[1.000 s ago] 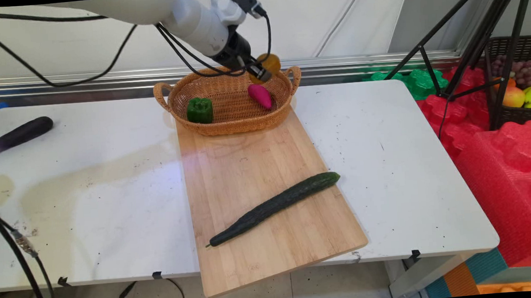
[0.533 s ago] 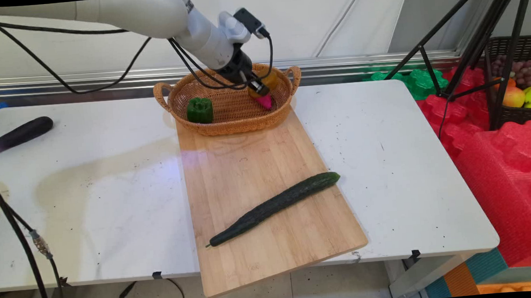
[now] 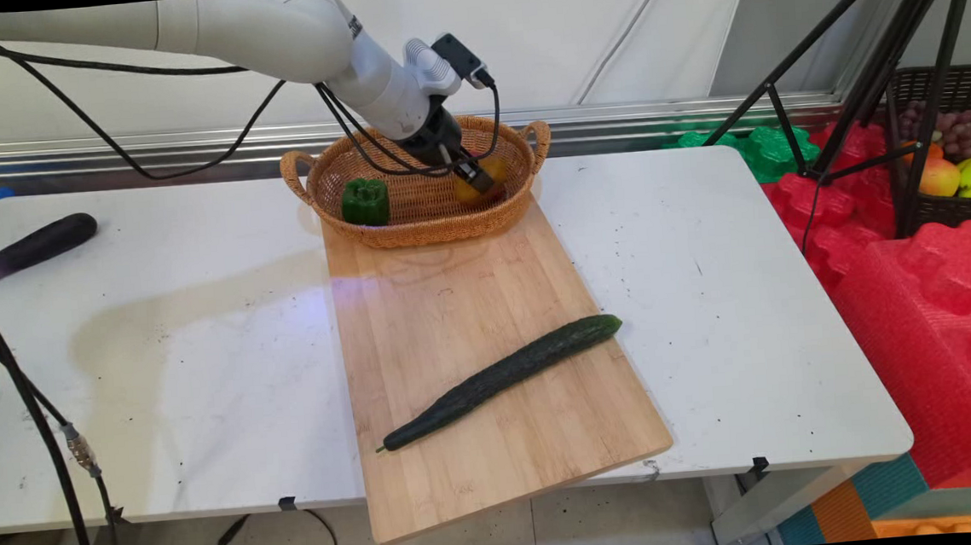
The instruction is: Place the picked object in the vegetable basket
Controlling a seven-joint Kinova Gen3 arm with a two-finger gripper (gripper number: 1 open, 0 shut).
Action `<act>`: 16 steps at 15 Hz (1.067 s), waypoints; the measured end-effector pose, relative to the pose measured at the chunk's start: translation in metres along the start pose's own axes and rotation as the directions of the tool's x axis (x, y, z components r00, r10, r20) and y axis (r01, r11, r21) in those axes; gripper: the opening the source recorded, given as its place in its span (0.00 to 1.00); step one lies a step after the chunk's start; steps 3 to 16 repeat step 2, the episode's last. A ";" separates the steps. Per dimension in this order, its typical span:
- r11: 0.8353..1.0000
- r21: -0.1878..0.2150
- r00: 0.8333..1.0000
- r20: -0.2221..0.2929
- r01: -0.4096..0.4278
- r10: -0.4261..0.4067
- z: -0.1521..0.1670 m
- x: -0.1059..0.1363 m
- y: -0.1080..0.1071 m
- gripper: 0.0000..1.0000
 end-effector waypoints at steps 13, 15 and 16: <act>1.000 -0.001 1.000 -0.005 0.000 0.000 -0.002 0.000 0.001 1.00; 1.000 -0.001 1.000 -0.005 0.000 0.000 -0.002 0.000 0.001 1.00; 1.000 -0.001 1.000 -0.005 0.000 0.000 -0.002 0.000 0.001 1.00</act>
